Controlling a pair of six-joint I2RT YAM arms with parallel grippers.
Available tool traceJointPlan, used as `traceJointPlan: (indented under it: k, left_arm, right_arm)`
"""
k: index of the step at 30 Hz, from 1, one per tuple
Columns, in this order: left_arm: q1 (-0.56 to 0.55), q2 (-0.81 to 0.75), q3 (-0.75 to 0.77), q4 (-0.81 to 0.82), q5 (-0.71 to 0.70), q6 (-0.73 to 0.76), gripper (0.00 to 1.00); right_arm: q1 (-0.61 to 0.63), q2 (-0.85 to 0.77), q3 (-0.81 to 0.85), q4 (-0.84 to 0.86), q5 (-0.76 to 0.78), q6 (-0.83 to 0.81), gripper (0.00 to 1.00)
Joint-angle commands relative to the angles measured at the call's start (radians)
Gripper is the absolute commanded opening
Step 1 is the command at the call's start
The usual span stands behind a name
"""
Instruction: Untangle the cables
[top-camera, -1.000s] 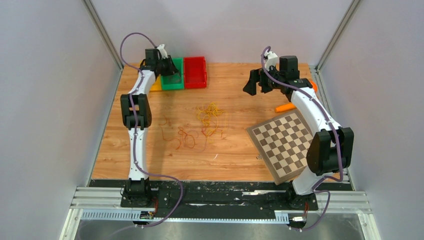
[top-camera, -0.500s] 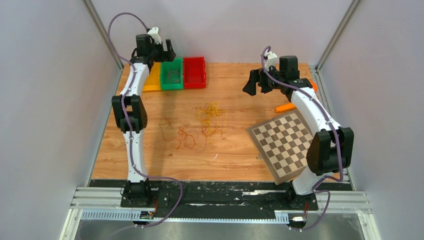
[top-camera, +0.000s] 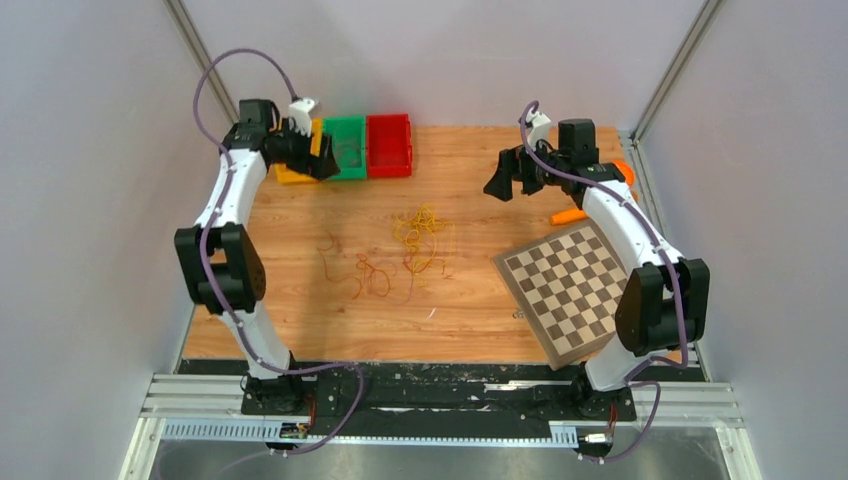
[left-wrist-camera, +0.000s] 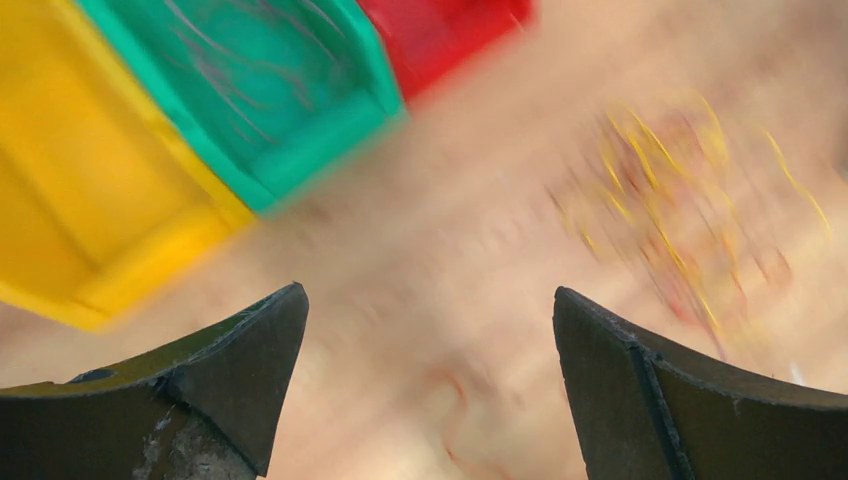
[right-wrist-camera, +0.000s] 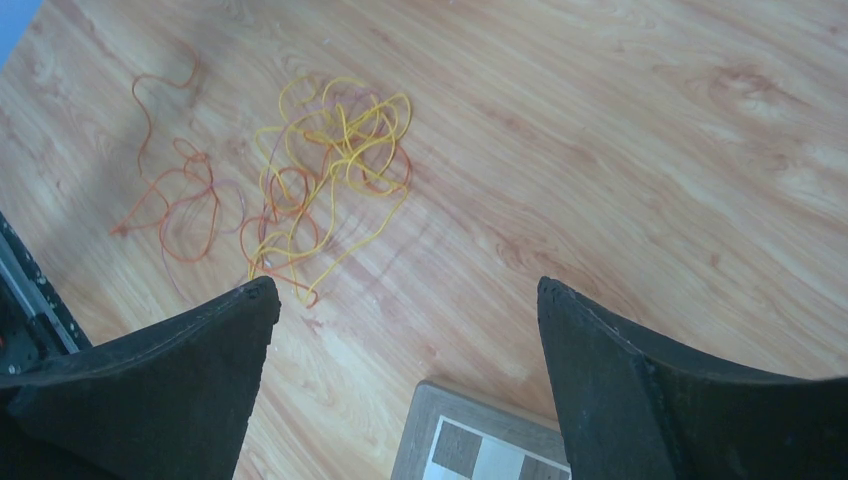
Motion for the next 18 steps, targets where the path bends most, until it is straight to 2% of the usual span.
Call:
traceJointPlan:
  k: [1,3,5,7,9,11,15,18]
  left_arm:
    - [0.003,-0.237,-0.218,-0.327,0.267,0.365,1.00]
    - [-0.013,-0.343,-0.347,-0.391,0.280,0.547,1.00]
    - [-0.040,-0.408,-0.471,-0.407,0.261,0.626,1.00]
    - [-0.076,-0.460,-0.612,-0.386,0.238,0.629,1.00]
    - [-0.138,-0.518,-0.720,-0.313,0.214,0.551,1.00]
    - [-0.208,-0.574,-0.833,-0.147,0.154,0.440,1.00]
    - [-0.339,-0.622,-0.986,0.045,-0.036,0.307,0.98]
    - [-0.373,-0.583,-1.008,0.094,-0.169,0.229,0.87]
  right_arm:
    - [0.035,-0.051,-0.076,0.002,-0.047,-0.104,0.99]
    - [0.049,-0.055,-0.112,-0.002,-0.062,-0.129,0.99]
    - [0.058,-0.060,-0.139,-0.011,-0.083,-0.147,0.99]
    - [0.068,-0.073,-0.169,-0.013,-0.089,-0.161,0.99]
    - [0.073,-0.085,-0.202,-0.014,-0.087,-0.175,0.99]
    - [0.073,-0.091,-0.226,-0.013,-0.086,-0.182,0.99]
    - [0.074,-0.100,-0.245,-0.010,-0.077,-0.192,0.98]
    - [0.075,-0.106,-0.244,-0.008,-0.072,-0.192,0.98]
